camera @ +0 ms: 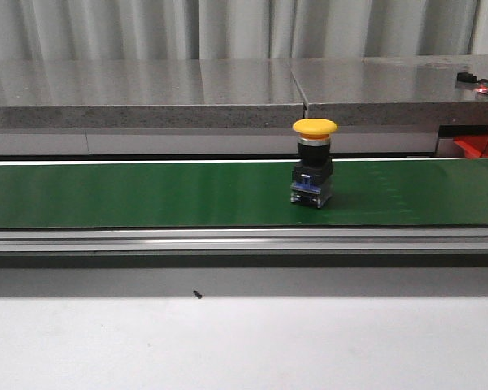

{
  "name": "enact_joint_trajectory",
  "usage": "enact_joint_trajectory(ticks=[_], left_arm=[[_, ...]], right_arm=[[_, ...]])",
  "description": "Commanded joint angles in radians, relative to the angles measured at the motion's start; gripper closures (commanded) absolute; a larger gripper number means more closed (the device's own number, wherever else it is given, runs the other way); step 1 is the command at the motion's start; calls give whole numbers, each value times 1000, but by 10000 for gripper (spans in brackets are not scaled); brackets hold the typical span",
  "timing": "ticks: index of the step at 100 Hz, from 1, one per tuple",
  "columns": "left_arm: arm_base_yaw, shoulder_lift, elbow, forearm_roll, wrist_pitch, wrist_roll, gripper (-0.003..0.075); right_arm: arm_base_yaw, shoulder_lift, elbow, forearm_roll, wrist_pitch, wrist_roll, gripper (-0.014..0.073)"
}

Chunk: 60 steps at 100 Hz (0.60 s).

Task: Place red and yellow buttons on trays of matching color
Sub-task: 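Grasp the second yellow button on the belt with the right gripper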

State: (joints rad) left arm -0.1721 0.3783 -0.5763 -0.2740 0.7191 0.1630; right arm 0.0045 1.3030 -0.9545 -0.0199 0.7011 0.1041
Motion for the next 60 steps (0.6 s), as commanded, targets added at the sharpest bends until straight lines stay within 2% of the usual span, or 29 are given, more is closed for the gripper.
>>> enact_joint_trajectory(ticks=[1, 20, 28, 44, 60], left_arm=[[-8, 7, -27, -23, -65, -7, 739], [-8, 7, -27, -23, -65, -7, 739], [-8, 7, -27, -23, -65, -7, 739], [-8, 7, -27, -23, -65, -7, 739], [-8, 7, -27, -23, -65, -7, 739]], right_arm=[[49, -4, -75, -10, 14, -33, 14], [143, 72, -208, 20, 140, -130, 14], [168, 111, -258, 63, 184, -209, 14], [195, 176, -302, 156, 237, -434, 14], [195, 226, -309, 247, 229, -528, 14]])
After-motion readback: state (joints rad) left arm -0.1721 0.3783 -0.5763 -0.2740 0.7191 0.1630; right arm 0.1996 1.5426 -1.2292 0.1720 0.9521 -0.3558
